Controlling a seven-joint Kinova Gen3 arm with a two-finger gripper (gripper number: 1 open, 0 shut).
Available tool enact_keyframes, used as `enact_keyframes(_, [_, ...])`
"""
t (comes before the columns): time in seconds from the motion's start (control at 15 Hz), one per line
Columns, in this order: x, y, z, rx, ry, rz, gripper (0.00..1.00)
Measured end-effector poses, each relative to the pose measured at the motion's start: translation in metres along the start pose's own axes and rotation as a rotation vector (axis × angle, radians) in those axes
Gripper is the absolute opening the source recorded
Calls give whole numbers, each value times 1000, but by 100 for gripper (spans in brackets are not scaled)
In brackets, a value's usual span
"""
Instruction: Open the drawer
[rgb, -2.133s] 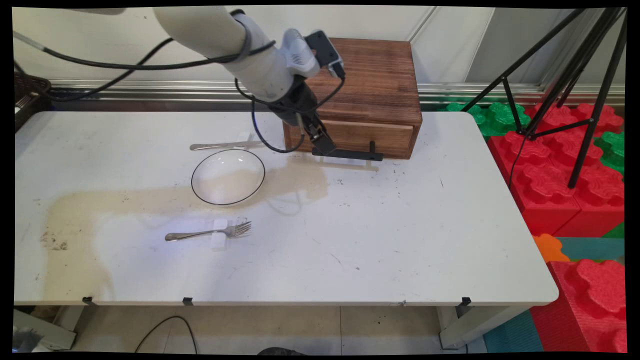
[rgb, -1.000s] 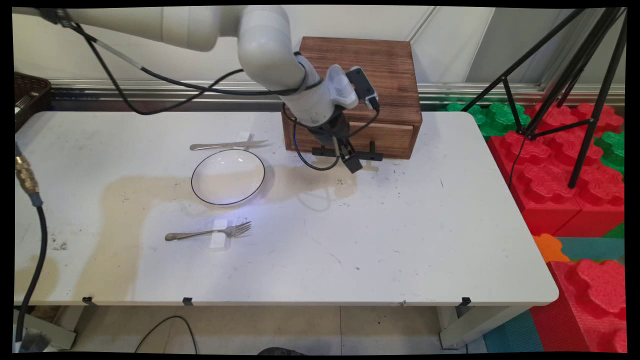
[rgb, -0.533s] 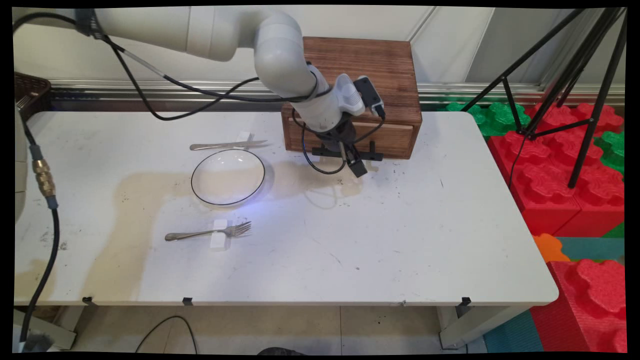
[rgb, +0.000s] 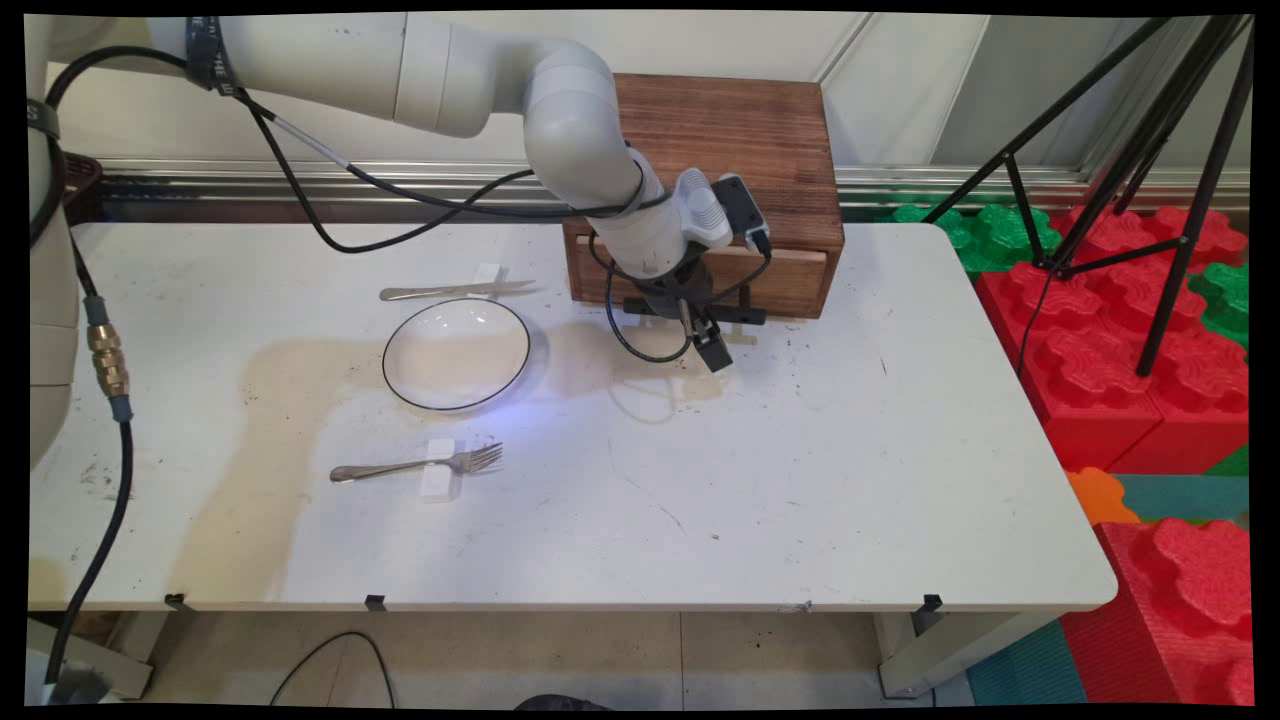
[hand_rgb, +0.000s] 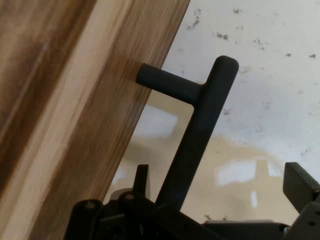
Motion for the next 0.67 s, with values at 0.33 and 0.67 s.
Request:
enact_keyframes(0.33, [-3, 8, -3, 3, -11, -4, 100])
enact_keyframes(0.67, [-12, 25, -15, 0, -27, -8, 100])
